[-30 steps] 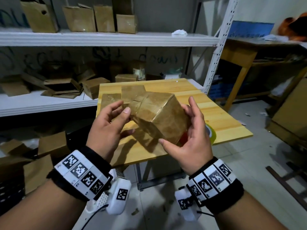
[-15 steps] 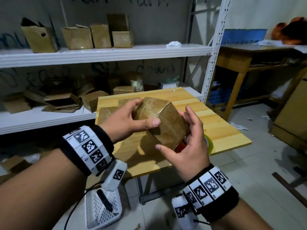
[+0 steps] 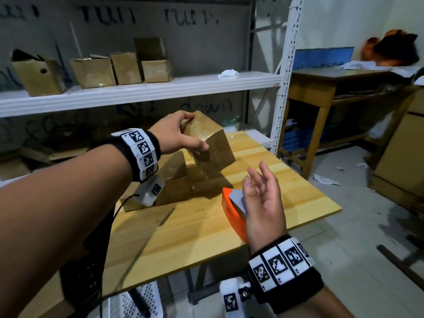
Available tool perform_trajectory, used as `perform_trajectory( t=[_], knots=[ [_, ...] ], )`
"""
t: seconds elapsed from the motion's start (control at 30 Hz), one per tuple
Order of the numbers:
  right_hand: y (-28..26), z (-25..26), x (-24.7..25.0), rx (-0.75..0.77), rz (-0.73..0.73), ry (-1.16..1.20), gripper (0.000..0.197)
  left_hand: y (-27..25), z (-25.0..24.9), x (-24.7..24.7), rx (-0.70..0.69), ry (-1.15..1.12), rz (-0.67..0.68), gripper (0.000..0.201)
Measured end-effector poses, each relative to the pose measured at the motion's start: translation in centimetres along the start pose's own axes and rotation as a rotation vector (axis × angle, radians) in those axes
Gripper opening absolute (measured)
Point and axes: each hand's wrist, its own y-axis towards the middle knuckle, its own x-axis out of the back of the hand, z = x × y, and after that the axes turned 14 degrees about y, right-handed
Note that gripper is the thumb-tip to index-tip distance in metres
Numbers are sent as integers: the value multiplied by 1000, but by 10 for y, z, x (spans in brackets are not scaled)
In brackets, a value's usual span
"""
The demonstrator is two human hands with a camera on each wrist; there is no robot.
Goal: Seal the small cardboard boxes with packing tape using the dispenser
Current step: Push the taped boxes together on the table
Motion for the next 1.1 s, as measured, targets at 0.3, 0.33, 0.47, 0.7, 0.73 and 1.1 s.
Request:
perform_trajectory(
  t=[0.3, 0.33, 0.47, 0.7, 0.73, 1.1],
  knots=[
    [19, -11, 4, -73, -198, -4, 68, 38, 12, -40, 32, 352, 137, 117],
    [22, -11, 5, -68, -204, -21, 67, 39, 13, -43, 36, 395, 156, 117],
    [27, -10, 8, -45, -229, -32, 53, 45, 20, -51, 58, 501, 235, 121],
    [25, -4, 6, -56, -216, -8, 36, 49, 28, -58, 180, 428, 315, 115],
    [24, -4, 7, -55, -212, -12, 37, 49, 28, -58, 182, 431, 311, 115],
    [21, 4, 8, -73, -193, -10, 43, 28, 31, -46, 198, 269, 193, 92]
  ],
)
